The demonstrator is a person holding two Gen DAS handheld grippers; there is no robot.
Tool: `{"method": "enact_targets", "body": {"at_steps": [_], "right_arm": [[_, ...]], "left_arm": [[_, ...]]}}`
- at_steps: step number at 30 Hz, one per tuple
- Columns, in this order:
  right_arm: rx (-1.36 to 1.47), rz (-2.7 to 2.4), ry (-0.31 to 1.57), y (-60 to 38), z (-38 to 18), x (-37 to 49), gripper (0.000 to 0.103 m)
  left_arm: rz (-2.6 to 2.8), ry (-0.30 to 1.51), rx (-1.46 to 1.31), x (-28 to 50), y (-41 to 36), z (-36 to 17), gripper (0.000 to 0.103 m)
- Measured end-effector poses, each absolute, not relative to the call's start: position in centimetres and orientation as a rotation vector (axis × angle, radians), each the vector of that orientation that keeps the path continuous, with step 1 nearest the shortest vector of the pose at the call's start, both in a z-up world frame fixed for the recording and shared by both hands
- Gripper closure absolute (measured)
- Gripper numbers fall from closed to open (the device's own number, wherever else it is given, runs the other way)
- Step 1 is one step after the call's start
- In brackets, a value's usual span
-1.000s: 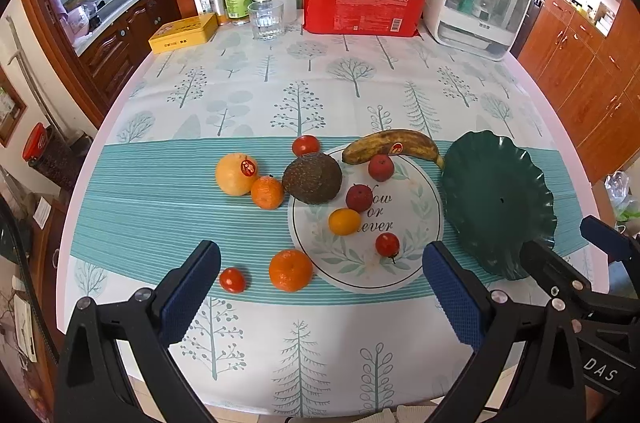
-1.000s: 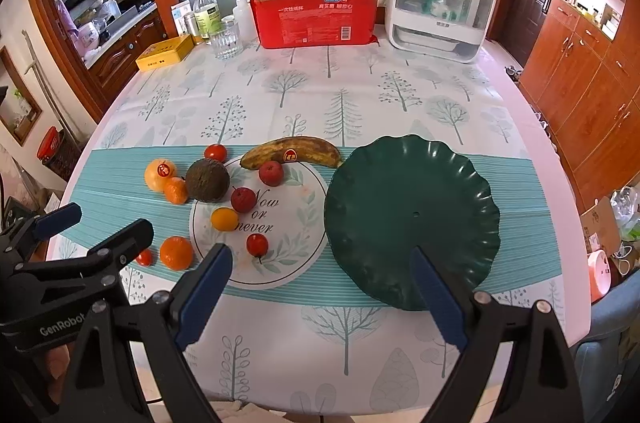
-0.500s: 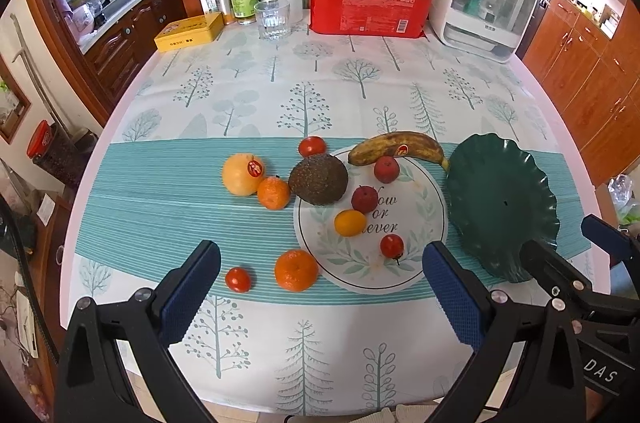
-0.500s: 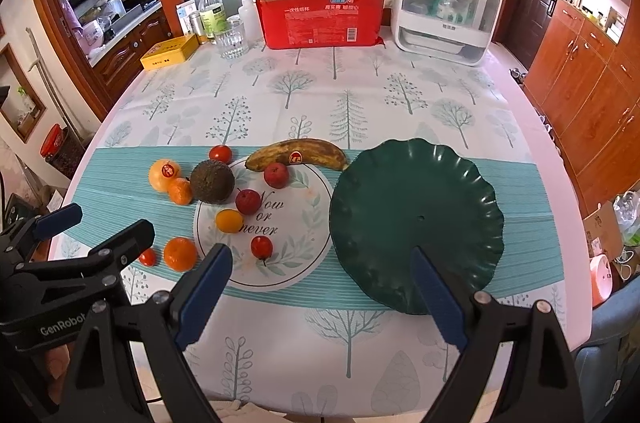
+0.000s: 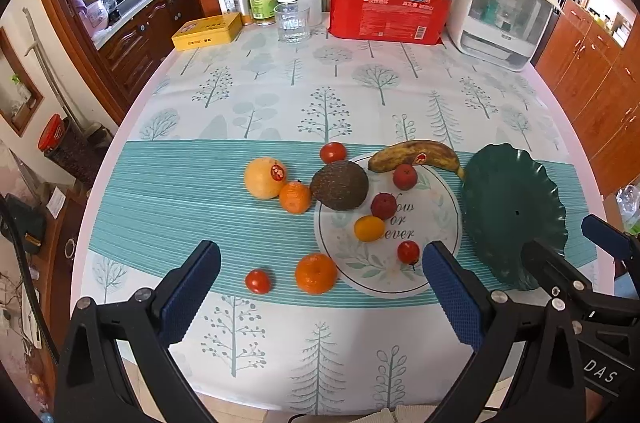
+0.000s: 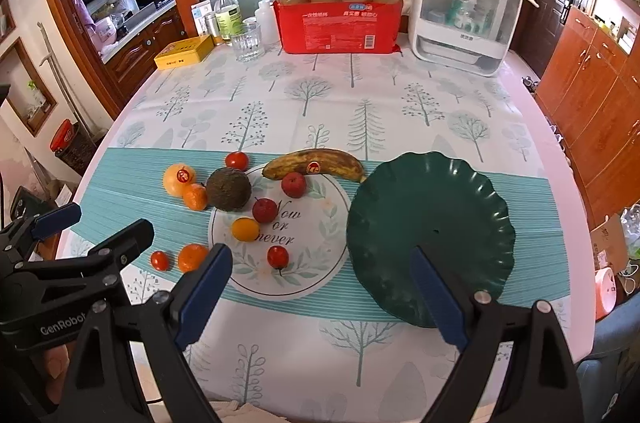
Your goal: Organize fruits
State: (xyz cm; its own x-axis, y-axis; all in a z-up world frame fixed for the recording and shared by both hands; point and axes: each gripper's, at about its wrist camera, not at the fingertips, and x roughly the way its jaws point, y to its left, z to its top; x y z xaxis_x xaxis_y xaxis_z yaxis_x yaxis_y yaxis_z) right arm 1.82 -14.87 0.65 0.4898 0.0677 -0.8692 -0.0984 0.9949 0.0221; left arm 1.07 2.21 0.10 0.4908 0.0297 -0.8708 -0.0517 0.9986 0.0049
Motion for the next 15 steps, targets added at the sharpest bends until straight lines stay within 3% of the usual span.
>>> {"method": "enact_targets", "body": {"at_steps": [15], "right_arm": [[-0.019,0.067,1.108,-11.5,-0.5,4.4,0.012]], "left_arm": [[-0.018,1.081,-0.044,4.8,7.3,-0.6,0.002]]}}
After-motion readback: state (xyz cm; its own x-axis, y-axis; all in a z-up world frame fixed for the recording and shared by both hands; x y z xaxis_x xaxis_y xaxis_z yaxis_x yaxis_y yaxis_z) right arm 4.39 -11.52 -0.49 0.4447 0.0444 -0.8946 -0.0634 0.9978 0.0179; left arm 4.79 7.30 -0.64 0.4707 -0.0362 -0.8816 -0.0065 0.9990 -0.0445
